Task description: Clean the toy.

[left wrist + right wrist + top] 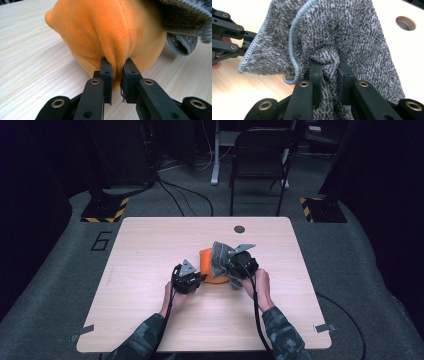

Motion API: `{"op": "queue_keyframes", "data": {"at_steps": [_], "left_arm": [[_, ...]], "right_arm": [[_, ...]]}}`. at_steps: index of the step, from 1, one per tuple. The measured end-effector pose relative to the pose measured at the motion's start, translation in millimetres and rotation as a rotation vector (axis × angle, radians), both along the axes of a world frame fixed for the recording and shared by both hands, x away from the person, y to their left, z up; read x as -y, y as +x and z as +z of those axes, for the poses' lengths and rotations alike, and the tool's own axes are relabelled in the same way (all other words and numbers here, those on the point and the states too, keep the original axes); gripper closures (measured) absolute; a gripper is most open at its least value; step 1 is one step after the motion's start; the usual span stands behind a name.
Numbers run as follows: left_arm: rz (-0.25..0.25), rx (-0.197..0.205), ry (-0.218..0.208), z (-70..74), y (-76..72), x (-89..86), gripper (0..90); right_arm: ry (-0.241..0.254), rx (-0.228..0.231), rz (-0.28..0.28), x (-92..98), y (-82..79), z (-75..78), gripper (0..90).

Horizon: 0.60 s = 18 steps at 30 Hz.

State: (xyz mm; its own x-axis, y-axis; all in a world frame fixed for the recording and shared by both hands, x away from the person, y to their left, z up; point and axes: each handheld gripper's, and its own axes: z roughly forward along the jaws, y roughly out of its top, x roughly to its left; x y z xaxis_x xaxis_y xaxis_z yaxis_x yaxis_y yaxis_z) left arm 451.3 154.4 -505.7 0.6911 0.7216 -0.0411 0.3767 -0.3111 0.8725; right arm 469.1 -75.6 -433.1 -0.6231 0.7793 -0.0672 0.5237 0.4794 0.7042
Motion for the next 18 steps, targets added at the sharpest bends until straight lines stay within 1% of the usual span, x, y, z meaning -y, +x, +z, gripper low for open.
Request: {"op": "queue_keyframes", "data": {"at_steps": [1,2,3,4,5,7,9,10,11,12,13,14,15,16,17,18], "left_arm": [[0.008,0.001,-0.014,0.8,1.0,0.2,81.5],[0.010,-0.012,-0.032,1.9,1.9,0.5,81.7],[0.012,-0.003,-0.039,3.0,3.4,-0.3,81.9],[0.012,-0.003,-0.039,3.0,3.4,-0.3,82.1],[0.020,-0.013,-0.076,4.7,6.2,-0.5,82.2],[0.021,-0.024,-0.107,7.0,8.5,-0.9,82.4],[0.017,-0.023,-0.119,10.3,9.6,-0.9,82.7],[0.016,-0.018,-0.122,11.8,9.5,-0.3,82.7],[0.023,-0.012,-0.135,13.2,9.1,-0.2,82.8],[0.023,-0.015,-0.142,15.1,8.9,-0.3,82.9],[0.022,-0.007,-0.143,17.6,8.8,-1.5,82.9],[0.023,-0.003,-0.154,20.2,8.7,-2.9,83.0],[0.023,-0.009,-0.166,23.0,8.7,-4.5,83.0],[0.032,-0.007,-0.194,25.4,8.3,-6.3,83.0],[0.027,-0.013,-0.211,28.5,8.0,-8.2,83.0],[0.033,-0.017,-0.228,31.7,6.8,-9.6,83.0]], "right_arm": [[0.006,0.005,-0.007,1.0,0.0,0.8,77.2],[0.007,0.012,-0.004,2.4,0.2,1.6,77.2],[0.005,0.010,-0.004,4.0,0.2,2.8,77.2],[0.005,0.010,-0.004,4.0,0.2,2.8,77.2],[0.021,0.014,-0.021,5.5,-0.7,4.4,77.1],[0.021,0.017,-0.019,7.2,-1.2,6.3,77.1],[0.024,0.031,-0.024,8.7,-2.4,9.1,77.1],[0.026,0.030,-0.030,9.4,-3.2,11.1,77.1],[0.031,0.039,-0.033,10.8,-3.7,13.1,77.1],[0.038,0.038,-0.041,11.8,-4.9,15.5,77.1],[0.036,0.052,-0.033,14.0,-5.2,17.8,77.2],[0.039,0.060,-0.035,15.4,-5.9,20.4,77.1],[0.052,0.059,-0.047,16.7,-7.7,23.6,77.1],[0.058,0.063,-0.050,17.9,-9.2,27.3,77.1],[0.053,0.080,-0.028,19.9,-9.6,30.8,77.1],[0.069,0.080,-0.039,18.8,-12.3,34.5,77.1]]}}
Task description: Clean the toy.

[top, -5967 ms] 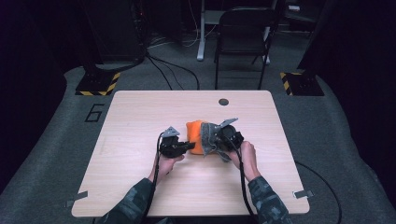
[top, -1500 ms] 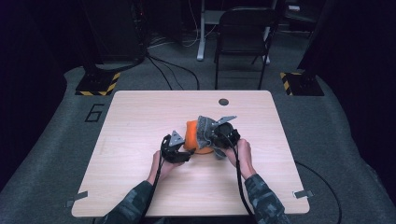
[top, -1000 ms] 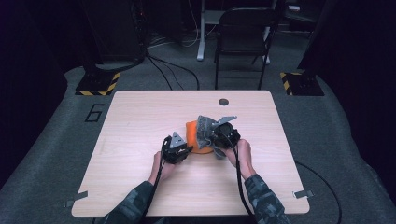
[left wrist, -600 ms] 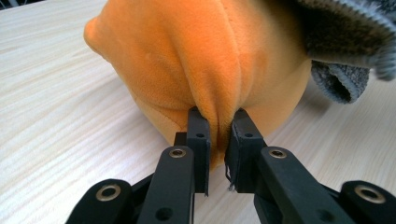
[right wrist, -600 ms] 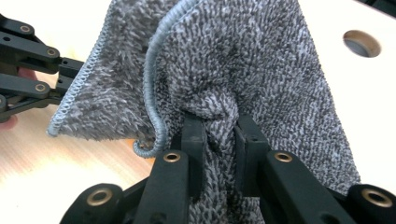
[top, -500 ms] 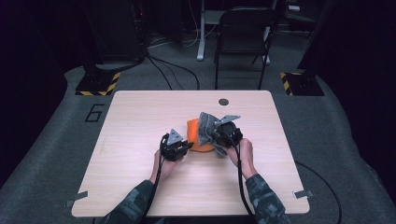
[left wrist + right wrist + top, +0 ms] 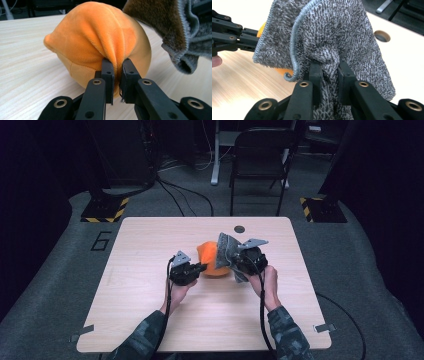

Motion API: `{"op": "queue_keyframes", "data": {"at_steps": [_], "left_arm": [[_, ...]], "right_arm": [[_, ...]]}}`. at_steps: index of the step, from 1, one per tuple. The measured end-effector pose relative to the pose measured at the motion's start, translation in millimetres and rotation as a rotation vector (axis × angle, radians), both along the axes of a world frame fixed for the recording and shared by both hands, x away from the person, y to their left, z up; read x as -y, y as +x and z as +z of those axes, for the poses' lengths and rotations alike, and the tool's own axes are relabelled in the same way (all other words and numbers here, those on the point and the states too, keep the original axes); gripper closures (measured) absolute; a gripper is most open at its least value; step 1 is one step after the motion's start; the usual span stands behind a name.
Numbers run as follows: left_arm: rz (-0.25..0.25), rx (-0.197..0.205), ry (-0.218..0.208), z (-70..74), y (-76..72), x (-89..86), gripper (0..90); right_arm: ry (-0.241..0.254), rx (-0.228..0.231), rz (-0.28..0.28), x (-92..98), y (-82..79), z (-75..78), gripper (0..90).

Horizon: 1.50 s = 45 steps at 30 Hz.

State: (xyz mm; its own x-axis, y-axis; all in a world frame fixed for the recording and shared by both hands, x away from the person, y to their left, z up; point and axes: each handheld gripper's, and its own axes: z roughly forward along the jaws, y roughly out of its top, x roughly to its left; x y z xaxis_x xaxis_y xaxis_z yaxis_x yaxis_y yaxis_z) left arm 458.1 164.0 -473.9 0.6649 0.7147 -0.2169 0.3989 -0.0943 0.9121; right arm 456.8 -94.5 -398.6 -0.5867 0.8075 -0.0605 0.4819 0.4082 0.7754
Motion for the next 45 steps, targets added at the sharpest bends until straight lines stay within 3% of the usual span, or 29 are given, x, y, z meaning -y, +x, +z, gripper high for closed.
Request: {"op": "queue_keyframes", "data": {"at_steps": [5,9,11,16,21,24,32,39,42,45], "left_arm": [[-0.012,-0.048,-0.053,9.3,-5.2,-2.2,82.9],[-0.043,-0.076,-0.043,6.7,-9.6,2.0,82.8],[-0.051,-0.087,-0.028,4.0,-12.8,5.3,82.7],[-0.064,-0.106,-0.001,-5.9,-11.9,6.5,82.7],[-0.067,-0.108,0.004,-7.5,-11.2,6.0,82.6],[-0.068,-0.115,-0.002,-8.3,-10.9,4.9,82.6],[-0.078,-0.126,-0.003,-11.6,-8.2,3.4,82.4],[-0.089,-0.125,0.000,-11.8,-7.7,3.2,82.2],[-0.094,-0.125,-0.002,-11.7,-7.4,2.6,82.1],[-0.095,-0.127,-0.004,-11.6,-7.0,1.3,81.8]], "right_arm": [[-0.009,0.033,0.051,-11.1,-11.1,13.8,77.1],[-0.043,0.026,0.092,-30.6,-21.2,16.7,77.1],[-0.058,0.027,0.109,-40.5,-22.8,12.1,77.1],[-0.159,-0.004,0.105,-53.4,-15.1,-15.1,77.3],[-0.151,-0.024,0.092,-50.4,-9.9,-24.1,77.7],[-0.175,-0.028,0.081,-44.0,-6.5,-26.5,77.8],[-0.155,-0.131,0.014,-18.3,13.2,-46.2,77.9],[-0.178,-0.203,-0.046,-1.4,29.0,-70.6,77.7],[-0.185,-0.271,-0.085,4.3,35.0,-85.0,77.4],[-0.178,-0.275,-0.086,7.6,35.9,-81.7,77.1]]}}
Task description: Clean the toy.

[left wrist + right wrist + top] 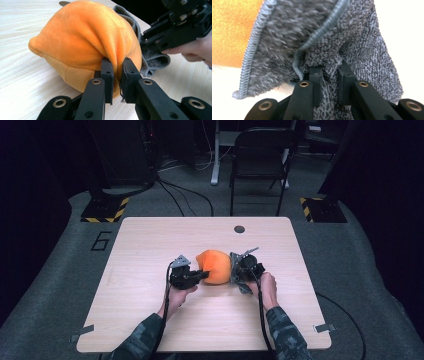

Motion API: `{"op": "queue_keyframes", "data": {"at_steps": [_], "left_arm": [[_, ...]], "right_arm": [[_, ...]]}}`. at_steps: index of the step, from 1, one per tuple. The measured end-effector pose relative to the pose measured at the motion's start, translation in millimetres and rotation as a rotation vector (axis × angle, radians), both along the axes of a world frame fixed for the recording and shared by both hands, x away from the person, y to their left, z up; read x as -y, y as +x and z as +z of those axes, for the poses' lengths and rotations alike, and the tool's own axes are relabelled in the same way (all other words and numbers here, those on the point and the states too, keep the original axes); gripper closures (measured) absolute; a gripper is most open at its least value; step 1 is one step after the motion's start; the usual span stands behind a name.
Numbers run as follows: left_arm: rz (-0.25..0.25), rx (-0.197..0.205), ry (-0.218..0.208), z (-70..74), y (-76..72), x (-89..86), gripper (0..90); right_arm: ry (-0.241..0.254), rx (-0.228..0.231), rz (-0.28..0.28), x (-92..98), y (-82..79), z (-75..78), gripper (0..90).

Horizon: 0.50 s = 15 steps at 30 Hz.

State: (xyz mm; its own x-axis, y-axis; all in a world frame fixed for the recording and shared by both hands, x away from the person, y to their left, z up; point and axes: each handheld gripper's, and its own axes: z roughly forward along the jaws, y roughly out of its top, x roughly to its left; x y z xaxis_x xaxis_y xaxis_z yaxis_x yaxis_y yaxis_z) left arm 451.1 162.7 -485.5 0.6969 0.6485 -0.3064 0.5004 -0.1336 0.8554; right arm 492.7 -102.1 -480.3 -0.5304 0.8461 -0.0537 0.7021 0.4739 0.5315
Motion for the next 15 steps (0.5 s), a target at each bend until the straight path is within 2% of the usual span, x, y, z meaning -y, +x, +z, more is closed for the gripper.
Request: {"op": "queue_keyframes", "data": {"at_steps": [3,6,9,11,12,13,15], "left_arm": [[-0.002,-0.005,-0.001,-1.0,1.1,-1.2,81.6],[-0.004,0.000,0.003,-0.6,0.6,-0.1,81.5],[-0.006,0.004,0.007,-0.7,1.1,-0.1,81.4],[-0.005,-0.003,0.000,-0.9,0.8,0.6,81.4],[-0.005,-0.003,0.000,-0.9,0.8,0.8,81.3],[-0.007,-0.002,0.003,-0.9,0.7,1.0,81.3],[-0.010,0.001,0.006,-0.9,0.5,1.4,81.3]], "right_arm": [[0.012,0.042,0.011,5.0,-3.0,14.7,77.1],[0.058,0.095,0.016,8.6,-8.4,35.6,77.1],[0.106,0.141,0.049,6.2,-17.4,58.2,77.1],[0.128,0.161,0.084,-2.5,-25.5,69.5,77.0],[0.122,0.167,0.105,-9.5,-30.0,73.2,76.9],[0.111,0.182,0.136,-17.7,-33.7,74.2,76.8],[0.094,0.184,0.199,-35.8,-40.4,72.0,76.8]]}}
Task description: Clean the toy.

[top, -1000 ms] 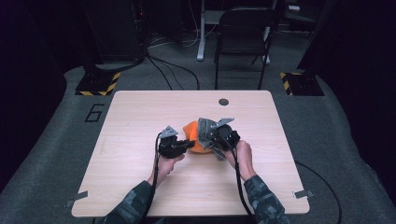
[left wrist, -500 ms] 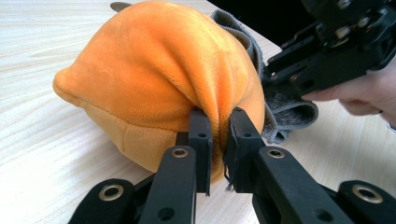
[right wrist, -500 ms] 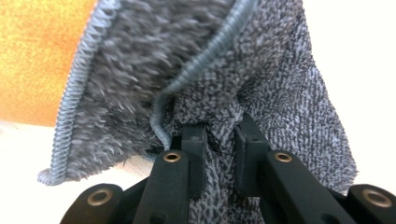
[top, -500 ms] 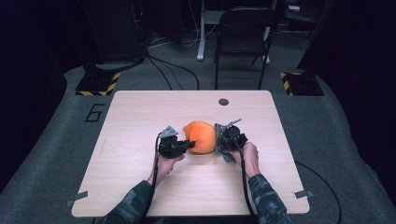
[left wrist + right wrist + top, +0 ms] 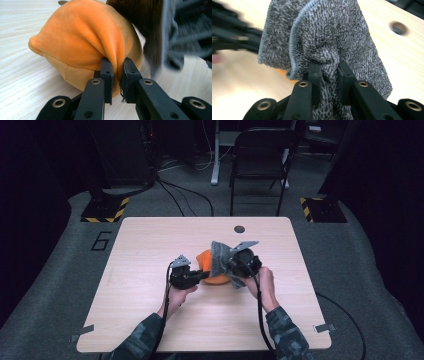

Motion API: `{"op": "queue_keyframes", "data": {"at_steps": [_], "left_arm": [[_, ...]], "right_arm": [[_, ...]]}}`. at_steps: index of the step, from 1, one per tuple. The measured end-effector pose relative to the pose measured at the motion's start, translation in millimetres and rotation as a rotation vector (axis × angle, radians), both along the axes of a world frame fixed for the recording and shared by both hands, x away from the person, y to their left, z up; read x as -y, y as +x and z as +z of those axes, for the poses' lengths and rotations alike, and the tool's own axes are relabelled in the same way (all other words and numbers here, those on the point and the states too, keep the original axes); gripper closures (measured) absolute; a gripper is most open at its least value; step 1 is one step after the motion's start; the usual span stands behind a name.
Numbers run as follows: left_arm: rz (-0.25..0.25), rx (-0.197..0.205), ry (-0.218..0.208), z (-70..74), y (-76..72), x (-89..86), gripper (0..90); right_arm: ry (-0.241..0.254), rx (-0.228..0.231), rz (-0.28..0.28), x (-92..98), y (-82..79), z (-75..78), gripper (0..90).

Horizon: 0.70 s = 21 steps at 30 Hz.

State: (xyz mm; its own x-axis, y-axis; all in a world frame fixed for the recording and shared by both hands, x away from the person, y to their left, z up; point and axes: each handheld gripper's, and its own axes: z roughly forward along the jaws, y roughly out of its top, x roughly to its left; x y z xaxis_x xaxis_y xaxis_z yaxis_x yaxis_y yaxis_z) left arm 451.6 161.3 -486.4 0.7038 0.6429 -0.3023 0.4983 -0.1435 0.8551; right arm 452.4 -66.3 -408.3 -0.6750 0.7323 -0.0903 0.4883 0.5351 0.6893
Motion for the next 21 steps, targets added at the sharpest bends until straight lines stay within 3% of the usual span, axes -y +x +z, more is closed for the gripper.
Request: {"op": "queue_keyframes", "data": {"at_steps": [4,9,15,21], "left_arm": [[0.001,-0.003,0.008,-1.2,0.2,-0.8,81.2],[-0.004,-0.003,0.008,-1.6,-0.2,0.2,81.2],[-0.005,-0.005,0.009,-1.7,0.4,-0.2,81.1],[-0.010,-0.010,0.004,-2.6,1.4,-0.3,81.0]], "right_arm": [[-0.072,0.024,0.035,-25.5,-5.3,-15.1,76.4],[-0.056,0.004,0.026,-19.6,-1.1,-17.7,76.5],[-0.070,-0.002,0.021,-12.6,3.2,-20.2,76.5],[-0.055,-0.044,-0.010,-1.3,10.3,-24.2,76.5]]}}
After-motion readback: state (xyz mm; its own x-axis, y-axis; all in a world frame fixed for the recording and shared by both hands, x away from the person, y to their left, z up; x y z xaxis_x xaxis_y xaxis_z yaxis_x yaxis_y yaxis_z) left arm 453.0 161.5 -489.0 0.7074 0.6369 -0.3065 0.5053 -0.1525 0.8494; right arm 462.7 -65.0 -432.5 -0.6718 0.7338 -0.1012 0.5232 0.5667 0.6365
